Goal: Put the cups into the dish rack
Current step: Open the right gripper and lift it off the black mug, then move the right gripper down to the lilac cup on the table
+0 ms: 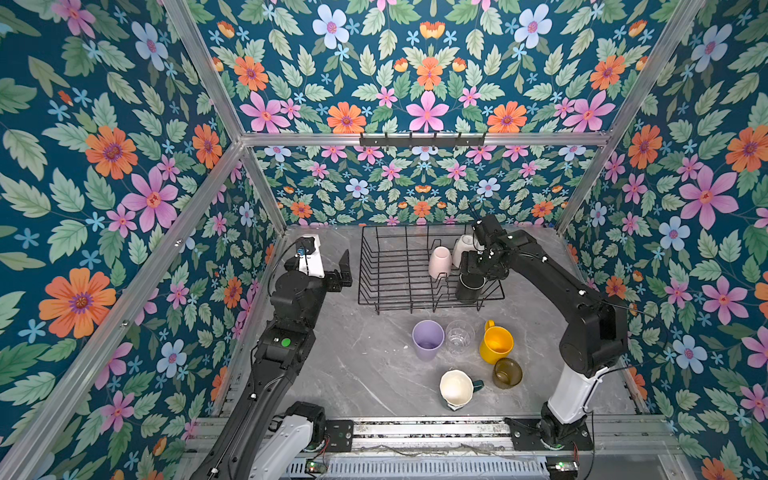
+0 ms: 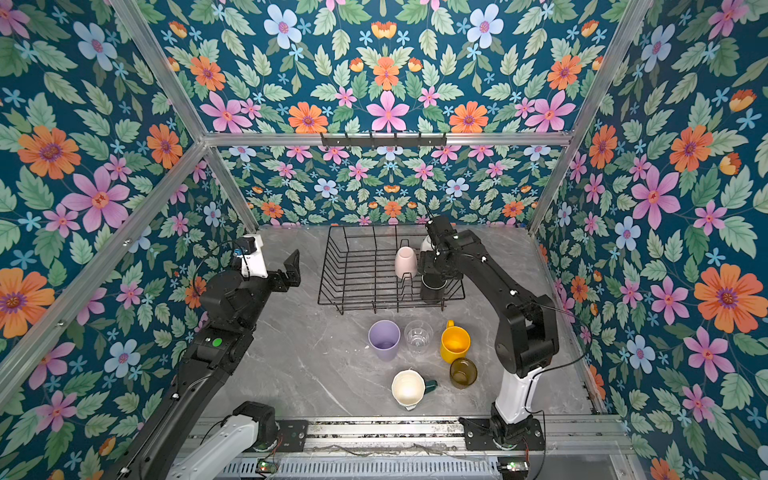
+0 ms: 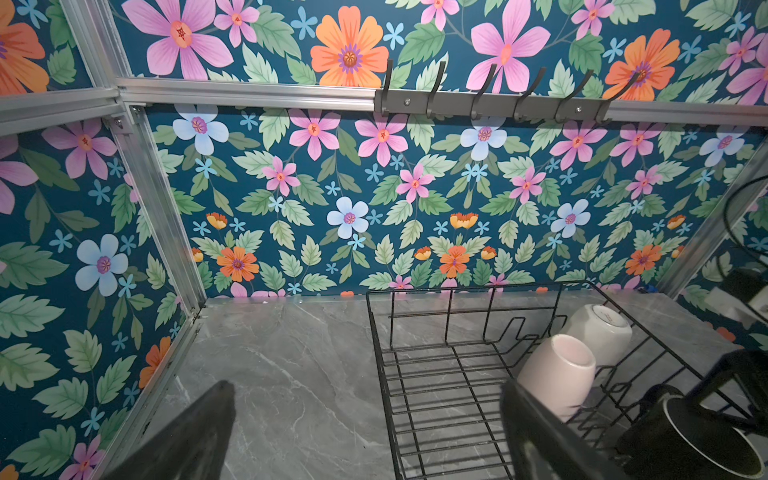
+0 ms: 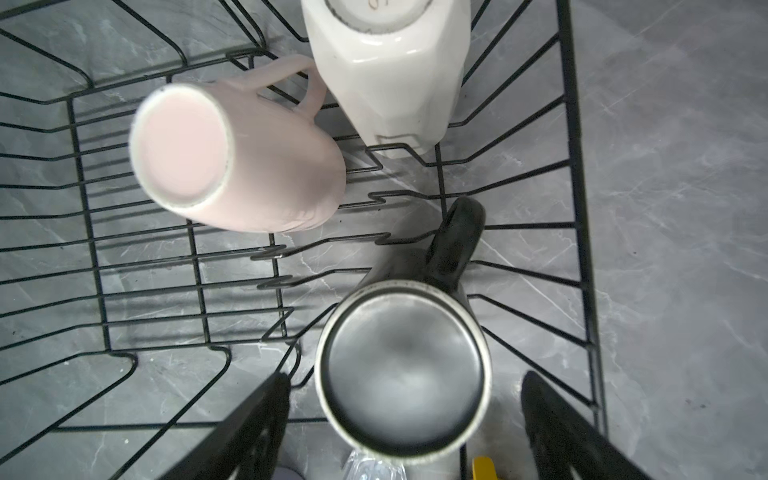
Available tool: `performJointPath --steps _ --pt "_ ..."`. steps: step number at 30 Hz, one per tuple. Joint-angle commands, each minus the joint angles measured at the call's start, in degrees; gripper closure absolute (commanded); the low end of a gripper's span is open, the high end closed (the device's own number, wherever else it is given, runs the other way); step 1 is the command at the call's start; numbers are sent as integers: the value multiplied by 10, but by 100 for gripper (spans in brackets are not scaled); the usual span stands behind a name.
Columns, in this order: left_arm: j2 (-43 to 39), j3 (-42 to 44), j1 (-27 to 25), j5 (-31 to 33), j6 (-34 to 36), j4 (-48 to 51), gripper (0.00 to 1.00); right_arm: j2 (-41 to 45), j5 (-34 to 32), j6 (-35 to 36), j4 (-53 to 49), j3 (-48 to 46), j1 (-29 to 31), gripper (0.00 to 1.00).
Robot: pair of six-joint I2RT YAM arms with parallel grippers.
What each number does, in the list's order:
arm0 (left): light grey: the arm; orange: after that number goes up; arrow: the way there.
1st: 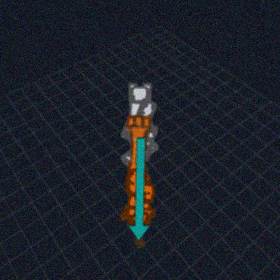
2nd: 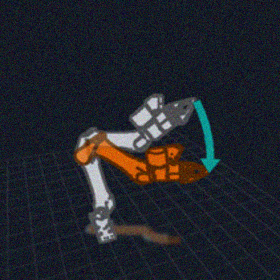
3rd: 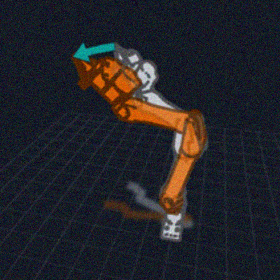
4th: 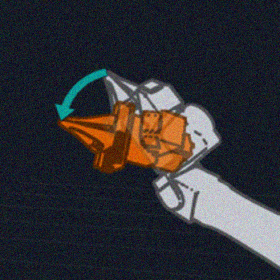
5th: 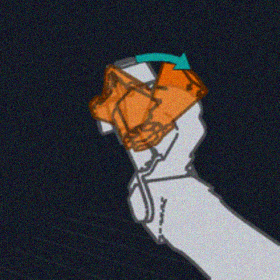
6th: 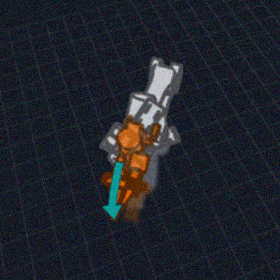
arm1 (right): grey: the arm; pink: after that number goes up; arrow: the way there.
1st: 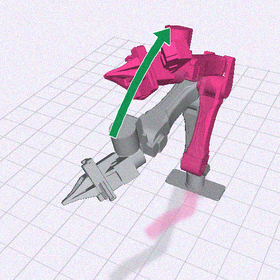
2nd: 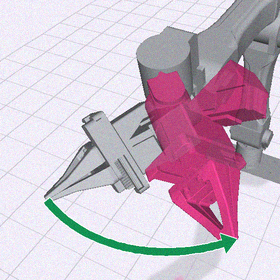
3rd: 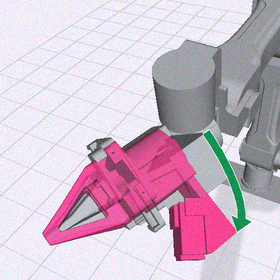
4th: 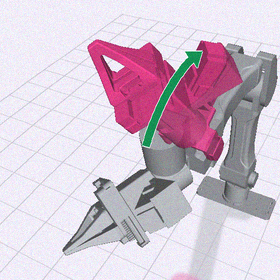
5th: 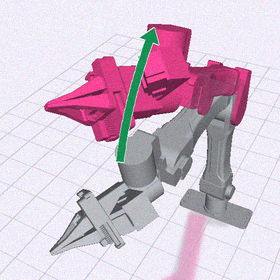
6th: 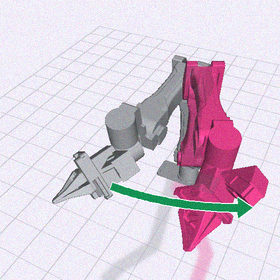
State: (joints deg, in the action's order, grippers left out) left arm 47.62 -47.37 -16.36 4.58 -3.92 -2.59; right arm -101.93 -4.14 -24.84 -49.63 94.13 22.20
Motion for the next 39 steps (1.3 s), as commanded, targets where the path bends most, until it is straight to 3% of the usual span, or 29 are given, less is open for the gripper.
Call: performJointPath --steps 1,10,19,26,39 --pt "-2 -3 0 8 8 -7 0 40 -13 19 -2 -15 17 15" --pt "-3 -1 0 16 9 -8 0 147 -19 23 -25 -79 136 24" --pt "-4 0 1 18 8 -8 0 168 -34 -23 -52 -125 251 35" --pt "-4 0 0 19 8 -8 0 143 -17 -42 -27 -142 268 46" --pt "-5 0 0 20 8 -10 0 85 9 -58 15 -155 292 55"
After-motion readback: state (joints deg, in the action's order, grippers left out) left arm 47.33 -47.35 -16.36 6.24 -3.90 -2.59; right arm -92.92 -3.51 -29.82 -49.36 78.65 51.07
